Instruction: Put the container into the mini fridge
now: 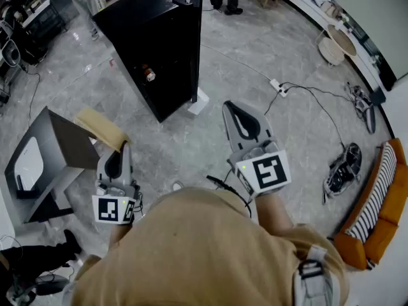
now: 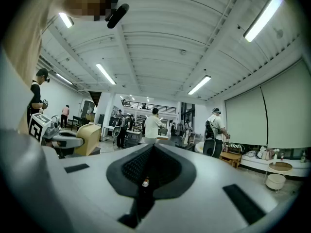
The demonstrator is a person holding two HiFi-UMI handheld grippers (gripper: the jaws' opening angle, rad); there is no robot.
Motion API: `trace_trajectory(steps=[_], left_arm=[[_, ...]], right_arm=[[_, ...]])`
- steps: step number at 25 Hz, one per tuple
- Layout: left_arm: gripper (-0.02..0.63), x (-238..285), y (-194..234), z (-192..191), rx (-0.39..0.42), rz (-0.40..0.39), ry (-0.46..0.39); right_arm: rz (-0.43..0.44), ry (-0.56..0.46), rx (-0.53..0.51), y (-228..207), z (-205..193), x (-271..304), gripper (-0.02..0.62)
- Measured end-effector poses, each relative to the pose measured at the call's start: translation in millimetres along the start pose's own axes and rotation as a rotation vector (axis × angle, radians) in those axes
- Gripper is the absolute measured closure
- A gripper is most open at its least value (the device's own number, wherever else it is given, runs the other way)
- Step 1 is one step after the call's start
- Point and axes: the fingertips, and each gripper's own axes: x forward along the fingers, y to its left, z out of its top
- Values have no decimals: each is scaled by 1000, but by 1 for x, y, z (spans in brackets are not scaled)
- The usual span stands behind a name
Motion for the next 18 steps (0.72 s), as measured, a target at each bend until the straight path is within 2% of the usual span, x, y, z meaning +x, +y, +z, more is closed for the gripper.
trace_trajectory(steps=[10, 15, 18], left_arm=[[600, -6, 5, -3, -8, 21, 2], [600, -7, 22, -14, -14, 28, 20], [600, -7, 35, -21, -21, 24, 23]], right_arm=[[37, 0, -12, 13, -2, 12, 594], [56, -15, 12, 25, 1, 28, 594], [60, 3, -8, 36, -3, 40, 592]])
